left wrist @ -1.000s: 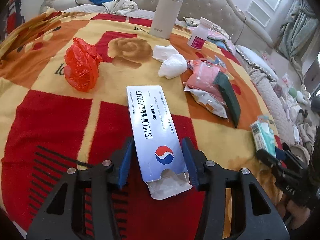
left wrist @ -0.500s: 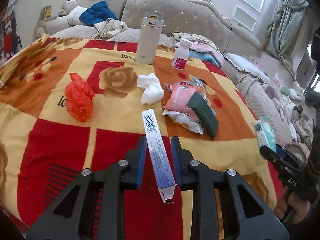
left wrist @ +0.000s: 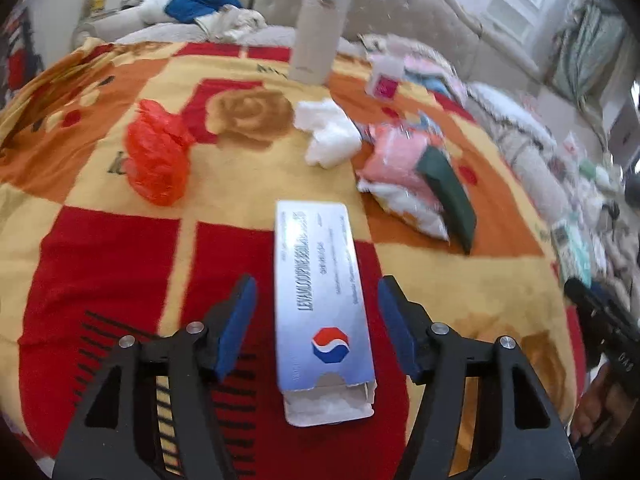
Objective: Collect trash
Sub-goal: 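Carry the Levamlodipine box and tissue pack over the black bin and release both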
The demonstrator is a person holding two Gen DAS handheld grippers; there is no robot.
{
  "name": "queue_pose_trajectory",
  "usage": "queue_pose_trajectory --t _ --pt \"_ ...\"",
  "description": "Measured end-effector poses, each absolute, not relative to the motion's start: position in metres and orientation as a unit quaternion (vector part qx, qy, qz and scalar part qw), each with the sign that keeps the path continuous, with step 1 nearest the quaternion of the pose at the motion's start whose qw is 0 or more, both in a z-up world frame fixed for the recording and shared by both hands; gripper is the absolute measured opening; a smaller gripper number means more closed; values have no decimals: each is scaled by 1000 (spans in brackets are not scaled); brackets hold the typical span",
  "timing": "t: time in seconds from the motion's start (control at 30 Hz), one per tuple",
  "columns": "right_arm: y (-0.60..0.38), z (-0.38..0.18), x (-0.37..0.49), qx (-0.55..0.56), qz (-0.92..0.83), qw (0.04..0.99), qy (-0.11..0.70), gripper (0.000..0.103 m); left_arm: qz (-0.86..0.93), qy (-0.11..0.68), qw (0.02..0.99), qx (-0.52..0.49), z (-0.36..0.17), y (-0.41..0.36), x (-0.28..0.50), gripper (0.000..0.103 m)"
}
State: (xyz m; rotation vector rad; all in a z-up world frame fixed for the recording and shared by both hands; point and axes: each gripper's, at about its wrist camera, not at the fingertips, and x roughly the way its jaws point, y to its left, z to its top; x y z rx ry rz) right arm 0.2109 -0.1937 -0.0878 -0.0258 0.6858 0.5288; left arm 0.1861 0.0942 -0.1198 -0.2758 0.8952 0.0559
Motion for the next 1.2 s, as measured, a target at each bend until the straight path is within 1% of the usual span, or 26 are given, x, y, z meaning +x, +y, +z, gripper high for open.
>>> queue_pose_trajectory --t 0.13,0.17,0.2,0.23,0.37,0.6,0.93,1.2 --pt "-192 -88 210 -15 258 907 332 49 26 441 892 -96 -126 82 191 61" --pt "-192 -88 210 -14 258 908 331 49 32 445 890 -92 -129 82 192 56" --pt "-193 -88 210 -14 257 908 331 49 45 445 891 -83 -131 81 191 47" --pt "-194 -87 209 -13 256 908 330 49 55 444 891 -74 -131 82 190 45" --pt "-198 -82 206 -8 258 912 318 49 55 430 897 -89 -123 87 183 45" --pt "-202 -73 201 1 269 916 297 49 46 386 916 -101 -82 85 175 45" --pt "-216 -70 198 2 250 921 298 49 29 379 920 -99 -62 62 181 45" --pt "-253 -64 193 17 214 932 292 49 8 372 925 -82 -49 25 187 45"
